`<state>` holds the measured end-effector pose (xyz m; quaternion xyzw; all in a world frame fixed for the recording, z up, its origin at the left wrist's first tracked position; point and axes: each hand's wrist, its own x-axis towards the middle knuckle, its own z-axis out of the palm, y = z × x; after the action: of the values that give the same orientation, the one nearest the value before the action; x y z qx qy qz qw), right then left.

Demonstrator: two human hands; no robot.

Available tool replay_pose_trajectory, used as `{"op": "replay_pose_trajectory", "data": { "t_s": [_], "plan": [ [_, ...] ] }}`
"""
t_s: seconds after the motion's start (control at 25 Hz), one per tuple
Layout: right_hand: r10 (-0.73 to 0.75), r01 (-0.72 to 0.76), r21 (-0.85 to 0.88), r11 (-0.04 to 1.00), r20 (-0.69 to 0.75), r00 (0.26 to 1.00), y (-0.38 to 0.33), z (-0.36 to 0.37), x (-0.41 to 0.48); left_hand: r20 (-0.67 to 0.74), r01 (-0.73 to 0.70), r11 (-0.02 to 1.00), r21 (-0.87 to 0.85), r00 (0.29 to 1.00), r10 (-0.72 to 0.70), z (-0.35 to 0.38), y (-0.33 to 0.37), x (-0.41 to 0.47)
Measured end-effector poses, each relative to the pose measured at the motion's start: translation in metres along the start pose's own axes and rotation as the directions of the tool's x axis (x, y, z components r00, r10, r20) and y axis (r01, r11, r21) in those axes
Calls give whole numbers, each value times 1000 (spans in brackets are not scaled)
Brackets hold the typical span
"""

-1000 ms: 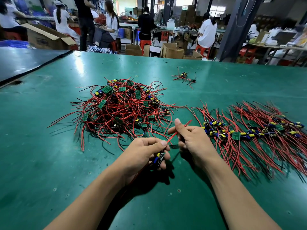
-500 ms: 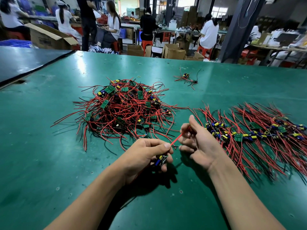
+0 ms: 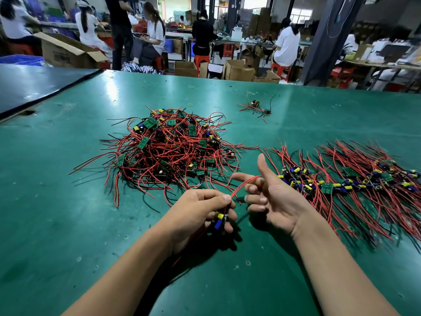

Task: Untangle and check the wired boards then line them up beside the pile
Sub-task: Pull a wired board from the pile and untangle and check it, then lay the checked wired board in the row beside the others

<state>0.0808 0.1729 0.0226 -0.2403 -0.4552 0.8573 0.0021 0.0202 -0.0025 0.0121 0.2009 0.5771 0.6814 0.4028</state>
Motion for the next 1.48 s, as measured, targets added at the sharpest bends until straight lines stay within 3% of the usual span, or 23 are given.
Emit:
{"op": "replay_pose_trajectory", "data": {
  "t_s": [0.24, 0.4, 0.56, 0.64, 0.76, 0.84, 0.92, 1.04, 1.16, 1.28, 1.48],
  "plan": [
    [-105, 88, -297, 951, -42, 994, 7, 8, -1, -172, -48, 980, -192, 985, 15, 2, 5, 7],
    [-335, 291, -567, 770, 30, 942, 21, 22, -3, -143, -44, 965, -260, 990, 7, 2, 5, 10],
    [-512, 337, -703, 626, -45, 858, 23, 23, 2, -116, -75, 952, -297, 992, 42, 5, 6, 10],
    [-617, 314, -789, 528, -102, 780, 16, 14, 2, -195, -158, 968, -197, 973, 119, 6, 4, 8],
    [-762, 146, -911, 385, -225, 607, -3, -8, -3, -381, -282, 946, 160, 866, 322, 1, 2, 5],
    [-806, -8, -940, 342, -298, 512, -11, -22, -8, -440, -243, 856, 456, 775, 454, -6, -1, 3],
    [-821, -122, -948, 295, -316, 476, -12, -27, -10, -452, -145, 763, 629, 730, 512, -10, -2, 4],
    [-859, -61, -989, 135, -147, 491, -2, -16, -8, -452, -58, 707, 705, 731, 511, -12, -3, 3],
    [-793, 74, -996, 56, 1, 610, 11, -4, 0, -443, -21, 695, 718, 757, 480, -16, -1, 4],
    [-697, 56, -998, 8, 35, 716, 23, -1, 7, -442, 4, 714, 700, 788, 429, -18, 0, 4],
    [-704, -22, -999, 29, -36, 710, 23, -6, 7, -435, 4, 721, 692, 800, 413, -18, -1, 3]
  ]
}}
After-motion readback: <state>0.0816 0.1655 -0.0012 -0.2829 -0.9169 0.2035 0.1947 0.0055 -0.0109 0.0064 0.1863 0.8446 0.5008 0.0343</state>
